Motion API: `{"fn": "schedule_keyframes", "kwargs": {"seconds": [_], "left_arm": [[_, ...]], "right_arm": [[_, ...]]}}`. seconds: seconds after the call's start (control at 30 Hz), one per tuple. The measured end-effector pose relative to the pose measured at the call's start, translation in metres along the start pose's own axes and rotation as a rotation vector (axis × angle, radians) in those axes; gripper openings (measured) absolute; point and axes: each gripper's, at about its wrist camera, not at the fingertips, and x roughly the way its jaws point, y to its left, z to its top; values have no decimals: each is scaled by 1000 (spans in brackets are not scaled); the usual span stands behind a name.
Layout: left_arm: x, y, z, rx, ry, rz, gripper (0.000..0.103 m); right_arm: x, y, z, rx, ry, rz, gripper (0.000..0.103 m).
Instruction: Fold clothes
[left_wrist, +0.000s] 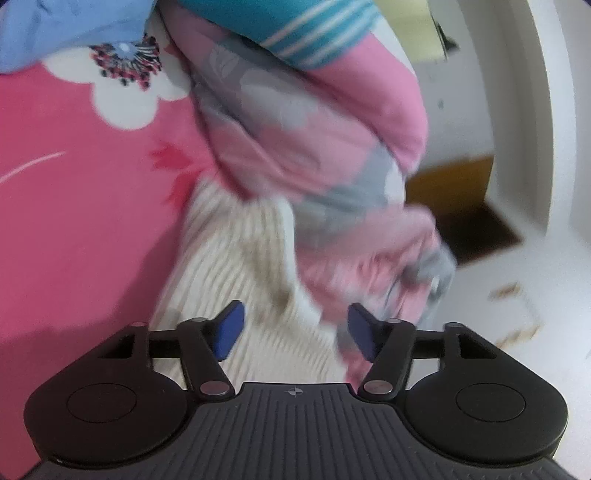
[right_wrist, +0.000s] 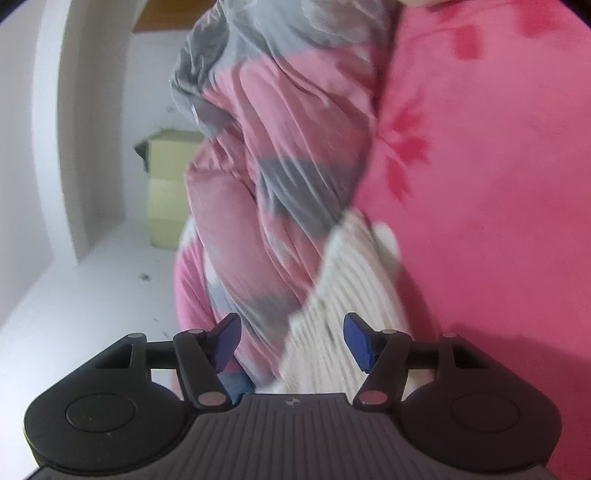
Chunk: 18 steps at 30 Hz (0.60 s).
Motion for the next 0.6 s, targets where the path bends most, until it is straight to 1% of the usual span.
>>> {"fn": "schedule_keyframes", "kwargs": {"seconds": [0.03, 0.07, 0.1, 0.17, 0.2, 0.23, 0.3, 0.4, 0.43, 0.5, 0.53, 0.57, 0.6], "left_arm": [[-8, -2, -14, 35, 13, 16, 71], [-13, -2, -28, 58, 26, 34, 76], [-17, -1, -41, 73, 38, 52, 83], [-18, 8, -64, 68, 38, 82, 92], [-16, 12, -70, 63, 24, 90, 98], [-11, 16, -72, 59, 3, 94, 98], [-1, 22, -76, 52, -40, 101, 98], [14, 32, -83, 42, -103, 111, 98], [18, 32, -82, 61, -131, 119, 98], [31, 33, -81, 89, -180, 164, 96], [36, 31, -82, 115, -205, 184, 95], [40, 27, -85, 160, -231, 204, 88], [44, 24, -87, 191, -244, 233, 68]], "right_arm": [[-8, 1, -9, -10, 8, -18, 65], [-16, 2, -19, -20, 15, -36, 65], [-23, 3, -28, -30, 23, -54, 65], [-39, 5, -47, -50, 38, -91, 66], [-47, 6, -57, -60, 46, -109, 66], [-49, 7, -64, -67, 53, -131, 66], [-30, 2, -65, -52, 57, -176, 66], [-16, -6, -63, -18, -10, -154, 65], [-10, -7, -60, -8, -27, -147, 65], [2, -9, -55, 11, -63, -135, 64], [7, -10, -53, 14, -81, -130, 62], [12, -10, -53, 7, -99, -129, 59], [16, -11, -52, -1, -117, -127, 50]]}}
